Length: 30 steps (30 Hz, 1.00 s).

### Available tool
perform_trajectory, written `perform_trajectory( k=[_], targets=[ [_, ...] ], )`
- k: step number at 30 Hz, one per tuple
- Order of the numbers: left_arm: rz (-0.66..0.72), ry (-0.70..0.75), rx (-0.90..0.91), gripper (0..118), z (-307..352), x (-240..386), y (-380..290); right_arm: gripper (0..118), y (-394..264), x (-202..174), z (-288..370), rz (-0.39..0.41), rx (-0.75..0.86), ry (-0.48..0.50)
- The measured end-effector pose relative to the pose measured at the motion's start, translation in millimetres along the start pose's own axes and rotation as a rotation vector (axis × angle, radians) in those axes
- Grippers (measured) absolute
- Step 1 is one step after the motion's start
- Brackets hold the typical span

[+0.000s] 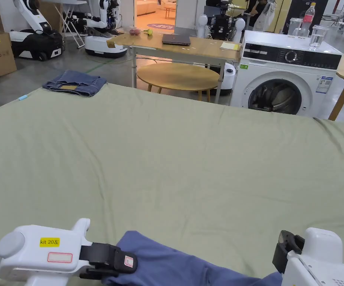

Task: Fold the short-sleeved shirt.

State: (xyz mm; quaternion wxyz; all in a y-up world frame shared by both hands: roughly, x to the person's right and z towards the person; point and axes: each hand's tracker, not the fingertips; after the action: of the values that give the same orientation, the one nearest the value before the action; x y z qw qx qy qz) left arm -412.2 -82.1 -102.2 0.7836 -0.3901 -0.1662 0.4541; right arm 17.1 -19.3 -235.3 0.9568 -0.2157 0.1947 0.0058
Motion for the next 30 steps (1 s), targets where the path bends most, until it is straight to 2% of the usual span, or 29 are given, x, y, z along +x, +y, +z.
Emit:
perform_trajectory(
  k=[3, 9, 13, 23, 30],
  targets=[
    [-0.029, 0.043, 0.025, 9, 28.6, 15.0, 12.2, 0, 3.8, -0.7, 0.2, 0.004, 0.007, 0.004],
    [-0.137, 0.318, 0.114, 9, 91.9, 56.7, 31.0, 0, 9.9, -7.1, 0.1, 0.012, 0.018, 0.027],
    [-0.206, 0.461, 0.147, 9, 103.8, 90.0, 35.0, 0, 11.6, -10.6, -0.3, 0.018, 0.024, 0.038],
    [-0.420, 0.558, 0.002, 9, 24.5, 169.1, 13.4, 0, 10.6, -10.2, 2.1, 0.014, 0.019, 0.040],
    [-0.535, 0.500, -0.122, 9, -38.7, 197.6, -4.1, 0, 8.8, -4.4, 5.2, 0.012, 0.016, 0.025]
  ],
)
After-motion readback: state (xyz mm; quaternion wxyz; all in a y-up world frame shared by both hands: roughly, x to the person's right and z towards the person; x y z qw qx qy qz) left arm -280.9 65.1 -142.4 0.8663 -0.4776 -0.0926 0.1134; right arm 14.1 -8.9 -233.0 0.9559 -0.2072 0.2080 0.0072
